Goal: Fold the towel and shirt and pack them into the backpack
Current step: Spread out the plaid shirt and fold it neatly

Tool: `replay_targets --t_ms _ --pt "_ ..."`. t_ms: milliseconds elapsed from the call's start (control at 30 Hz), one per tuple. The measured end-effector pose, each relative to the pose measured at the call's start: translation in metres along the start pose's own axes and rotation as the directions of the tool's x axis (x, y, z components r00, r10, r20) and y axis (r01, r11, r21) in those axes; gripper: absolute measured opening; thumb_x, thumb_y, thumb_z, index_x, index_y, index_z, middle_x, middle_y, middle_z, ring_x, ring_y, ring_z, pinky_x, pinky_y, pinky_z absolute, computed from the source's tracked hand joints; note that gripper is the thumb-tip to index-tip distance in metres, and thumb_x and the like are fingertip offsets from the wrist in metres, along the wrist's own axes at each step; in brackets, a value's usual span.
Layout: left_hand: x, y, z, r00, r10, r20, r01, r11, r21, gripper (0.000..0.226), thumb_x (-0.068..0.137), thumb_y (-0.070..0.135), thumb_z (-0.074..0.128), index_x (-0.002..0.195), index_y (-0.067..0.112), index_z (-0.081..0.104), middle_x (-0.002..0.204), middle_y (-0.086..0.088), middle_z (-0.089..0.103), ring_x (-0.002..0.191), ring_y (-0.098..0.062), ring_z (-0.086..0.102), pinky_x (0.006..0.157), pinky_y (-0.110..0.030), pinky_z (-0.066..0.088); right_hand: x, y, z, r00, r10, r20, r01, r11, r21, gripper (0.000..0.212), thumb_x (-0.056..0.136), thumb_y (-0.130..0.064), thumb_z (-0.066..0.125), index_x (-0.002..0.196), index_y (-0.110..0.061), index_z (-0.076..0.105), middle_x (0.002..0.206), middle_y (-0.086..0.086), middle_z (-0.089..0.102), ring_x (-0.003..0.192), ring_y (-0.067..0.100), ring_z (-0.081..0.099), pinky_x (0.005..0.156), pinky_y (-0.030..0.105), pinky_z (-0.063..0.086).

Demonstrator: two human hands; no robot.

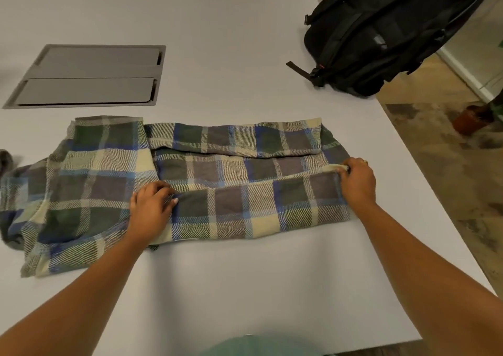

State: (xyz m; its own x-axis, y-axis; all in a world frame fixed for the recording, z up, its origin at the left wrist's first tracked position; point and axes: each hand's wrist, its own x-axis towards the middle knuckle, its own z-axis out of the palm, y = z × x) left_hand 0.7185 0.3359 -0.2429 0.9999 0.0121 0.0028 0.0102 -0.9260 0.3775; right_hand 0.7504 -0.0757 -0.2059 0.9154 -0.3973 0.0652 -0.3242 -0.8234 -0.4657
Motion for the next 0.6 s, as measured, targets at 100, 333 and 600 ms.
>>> replay_targets --t_ms 100,333,600 --pt "-0.007 -0.001 0.007 0.997 -0.056 -0.053 0.057 0.998 0.016 0.043 0.093 0.031 0.052 0.132 0.013 0.048 0.145 -0.012 0.037 0.136 -0.03 0.029 0.114 -0.051 0.008 0.0 -0.005 0.012 0.997 0.074 -0.003 -0.074 0.997 0.032 0.023 0.095 -0.004 0.046 0.115 0.004 0.055 0.121 0.023 0.051 0.105 0.036 0.054 0.082 0.033 0.042" --pt "-0.017 -0.003 0.016 0.983 -0.184 -0.023 0.185 0.966 0.18 0.088 0.082 0.066 0.007 0.149 0.01 0.012 0.157 -0.009 0.008 0.145 -0.023 0.002 0.113 -0.04 -0.009 -0.036 -0.006 0.055 0.997 -0.01 0.081 0.014 0.999 -0.047 0.064 0.094 -0.044 0.046 0.144 -0.007 0.03 0.154 0.014 0.02 0.142 0.031 0.018 0.113 0.048 0.018" --pt "-0.019 -0.003 0.015 0.98 -0.196 0.043 0.179 0.951 0.251 0.101 0.073 0.074 -0.007 0.15 0.01 0.006 0.157 -0.009 0.002 0.145 -0.023 -0.003 0.112 -0.041 -0.012 -0.037 0.022 0.058 0.989 -0.023 0.147 0.06 0.966 -0.252 0.08 0.083 -0.064 0.016 0.149 -0.018 0.019 0.157 0.009 0.011 0.145 0.028 0.007 0.114 0.05 0.004"
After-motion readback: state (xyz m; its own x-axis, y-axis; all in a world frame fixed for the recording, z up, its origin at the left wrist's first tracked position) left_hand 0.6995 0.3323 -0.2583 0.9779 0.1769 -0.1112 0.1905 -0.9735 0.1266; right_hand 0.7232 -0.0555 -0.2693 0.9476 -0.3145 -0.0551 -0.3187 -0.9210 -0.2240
